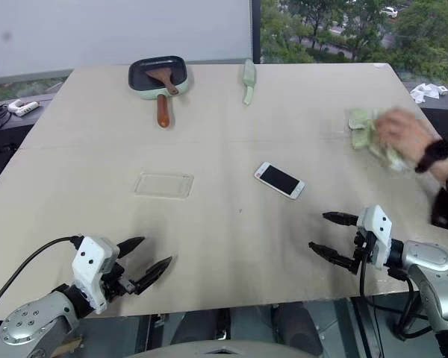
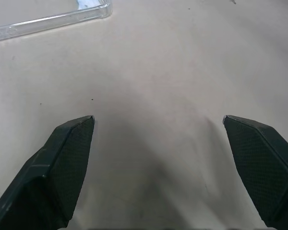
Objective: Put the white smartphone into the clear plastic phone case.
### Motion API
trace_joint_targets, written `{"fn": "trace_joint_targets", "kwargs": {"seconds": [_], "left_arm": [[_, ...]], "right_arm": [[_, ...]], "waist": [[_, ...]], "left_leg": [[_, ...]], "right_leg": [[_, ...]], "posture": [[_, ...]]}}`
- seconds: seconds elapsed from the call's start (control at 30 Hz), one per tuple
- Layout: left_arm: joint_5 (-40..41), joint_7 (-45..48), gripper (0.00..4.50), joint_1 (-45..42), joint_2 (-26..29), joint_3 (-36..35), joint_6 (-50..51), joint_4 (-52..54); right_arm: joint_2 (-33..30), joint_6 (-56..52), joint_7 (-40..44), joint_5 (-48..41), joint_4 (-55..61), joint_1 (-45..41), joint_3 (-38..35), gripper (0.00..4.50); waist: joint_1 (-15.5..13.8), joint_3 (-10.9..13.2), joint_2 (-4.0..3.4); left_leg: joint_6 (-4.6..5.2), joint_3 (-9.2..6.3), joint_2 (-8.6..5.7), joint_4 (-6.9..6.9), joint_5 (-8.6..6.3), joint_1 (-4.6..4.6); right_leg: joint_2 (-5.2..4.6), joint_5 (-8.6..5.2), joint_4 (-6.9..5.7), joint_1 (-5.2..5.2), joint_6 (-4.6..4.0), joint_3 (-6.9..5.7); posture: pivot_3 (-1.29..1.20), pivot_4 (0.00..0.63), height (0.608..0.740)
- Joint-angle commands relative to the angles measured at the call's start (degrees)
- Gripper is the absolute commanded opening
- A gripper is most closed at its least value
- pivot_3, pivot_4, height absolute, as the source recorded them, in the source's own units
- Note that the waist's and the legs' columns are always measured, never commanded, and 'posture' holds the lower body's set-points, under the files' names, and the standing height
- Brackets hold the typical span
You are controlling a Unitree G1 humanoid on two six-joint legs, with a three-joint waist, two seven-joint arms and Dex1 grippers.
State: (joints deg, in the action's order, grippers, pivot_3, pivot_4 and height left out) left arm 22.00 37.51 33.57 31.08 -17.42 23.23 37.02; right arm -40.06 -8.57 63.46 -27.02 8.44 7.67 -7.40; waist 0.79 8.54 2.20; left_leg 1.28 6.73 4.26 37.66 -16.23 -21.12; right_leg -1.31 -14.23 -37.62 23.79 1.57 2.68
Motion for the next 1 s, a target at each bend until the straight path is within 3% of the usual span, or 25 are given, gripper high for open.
{"fn": "trace_joint_targets", "kwargs": {"seconds": [0.03,1.0], "left_arm": [[-0.3,0.3,4.46,-0.1,0.2,0.2,-1.5,0.1],[-0.6,1.3,4.46,-2.1,0.2,-0.4,-3.0,-2.0]], "right_arm": [[-0.2,0.8,0.1,-0.4,0.7,0.1,-1.4,4.50],[-0.1,1.3,0.3,-0.4,0.2,-0.9,-1.2,4.50]], "waist": [[0.0,0.0,0.00],[0.0,0.0,0.00]], "left_leg": [[0.00,0.00,0.00,0.00,0.00,0.00],[0.00,0.00,0.00,0.00,0.00,0.01]], "right_leg": [[0.00,0.00,0.00,0.00,0.00,0.00],[0.00,0.00,-0.01,-0.01,0.00,0.00]], "posture": [[0.00,0.150,0.740],[0.00,0.150,0.740]]}}
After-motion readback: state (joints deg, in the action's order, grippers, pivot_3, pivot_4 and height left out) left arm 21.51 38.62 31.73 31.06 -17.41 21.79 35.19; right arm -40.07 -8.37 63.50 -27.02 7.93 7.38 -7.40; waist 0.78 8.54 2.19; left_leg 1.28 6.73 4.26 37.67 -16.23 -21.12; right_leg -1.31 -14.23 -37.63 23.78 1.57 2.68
